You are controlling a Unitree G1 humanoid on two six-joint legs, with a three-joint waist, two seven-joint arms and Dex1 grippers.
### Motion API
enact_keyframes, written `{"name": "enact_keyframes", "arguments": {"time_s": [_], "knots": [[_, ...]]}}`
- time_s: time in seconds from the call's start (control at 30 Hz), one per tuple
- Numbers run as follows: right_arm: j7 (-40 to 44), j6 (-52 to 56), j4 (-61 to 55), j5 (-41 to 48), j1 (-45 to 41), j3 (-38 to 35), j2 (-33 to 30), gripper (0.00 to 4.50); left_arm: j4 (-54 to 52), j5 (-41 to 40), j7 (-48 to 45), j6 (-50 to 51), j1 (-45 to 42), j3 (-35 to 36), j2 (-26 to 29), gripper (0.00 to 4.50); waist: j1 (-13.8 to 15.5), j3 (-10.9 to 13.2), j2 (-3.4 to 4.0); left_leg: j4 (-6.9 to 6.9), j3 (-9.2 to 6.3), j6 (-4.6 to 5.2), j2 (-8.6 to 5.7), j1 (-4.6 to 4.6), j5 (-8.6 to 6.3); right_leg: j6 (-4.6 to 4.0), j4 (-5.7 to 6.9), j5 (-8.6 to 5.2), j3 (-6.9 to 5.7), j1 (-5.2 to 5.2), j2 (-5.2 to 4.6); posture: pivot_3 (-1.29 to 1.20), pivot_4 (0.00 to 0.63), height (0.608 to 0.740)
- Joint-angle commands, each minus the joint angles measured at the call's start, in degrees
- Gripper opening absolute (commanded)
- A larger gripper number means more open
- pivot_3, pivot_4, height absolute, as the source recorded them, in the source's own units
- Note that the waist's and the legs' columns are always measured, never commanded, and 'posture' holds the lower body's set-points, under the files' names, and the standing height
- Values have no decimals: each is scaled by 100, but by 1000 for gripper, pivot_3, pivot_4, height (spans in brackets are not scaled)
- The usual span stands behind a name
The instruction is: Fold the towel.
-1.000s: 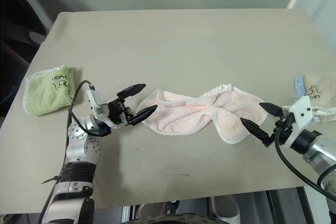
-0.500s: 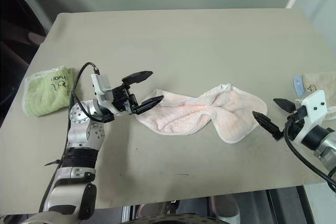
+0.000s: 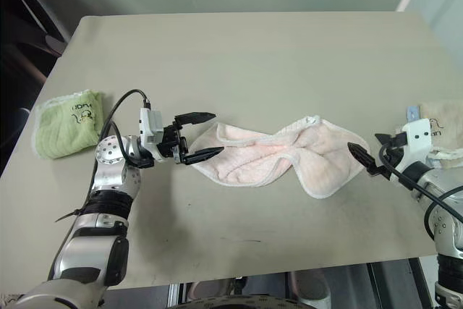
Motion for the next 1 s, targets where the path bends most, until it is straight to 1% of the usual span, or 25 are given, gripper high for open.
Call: {"name": "enact_keyframes", "arguments": {"time_s": [0.03,0.27,0.37,0.4,0.5,0.53,0.73,0.77,1.0], "knots": [[255,-258,355,-166,-143,8,-131,4485,-189,-57,18,-95,91,85,-24,4500,-3,0,0,0,1,0,0,-2,0,1,0,0,0,-3,0,0,150,740],[644,-325,725,-247,-510,266,-118,4485,-317,-92,82,-74,229,125,-13,4500,-21,0,1,-1,2,0,4,-3,0,-6,2,0,-4,-7,2,0,150,740],[736,-384,786,-260,-600,319,-99,3951,-329,-95,95,-75,251,140,5,4500,-12,0,1,0,1,1,4,-2,2,-23,3,-6,-5,-4,2,0,150,740],[748,-400,819,-273,-624,336,-96,3663,-334,-96,98,-75,261,148,10,4500,-8,0,1,0,1,3,3,-3,3,-29,3,-9,-5,-4,1,0,150,740],[807,-414,864,-301,-646,386,-107,2484,-345,-95,106,-83,290,171,24,4500,-8,0,1,1,2,4,2,-3,4,-30,2,-9,-4,-3,0,0,150,740],[845,-430,867,-323,-636,412,-119,2222,-344,-91,111,-90,298,177,30,4500,-9,0,1,1,2,4,2,-3,4,-31,2,-9,-4,-3,0,0,150,740],[934,-547,972,-478,-619,434,-150,142,-285,-60,114,-161,302,187,75,4500,-13,0,1,0,2,3,3,-3,4,-32,3,-10,-4,-4,1,0,150,740],[941,-561,980,-502,-626,442,-147,25,-264,-59,112,-170,291,189,79,4500,-13,0,1,0,2,3,3,-3,4,-33,3,-10,-4,-4,0,0,150,740],[949,-466,424,-392,-597,209,-322,25,27,70,144,-387,158,158,87,4500,-12,0,1,1,2,3,3,-3,4,-40,4,-11,-4,-4,0,0,150,740]]}}
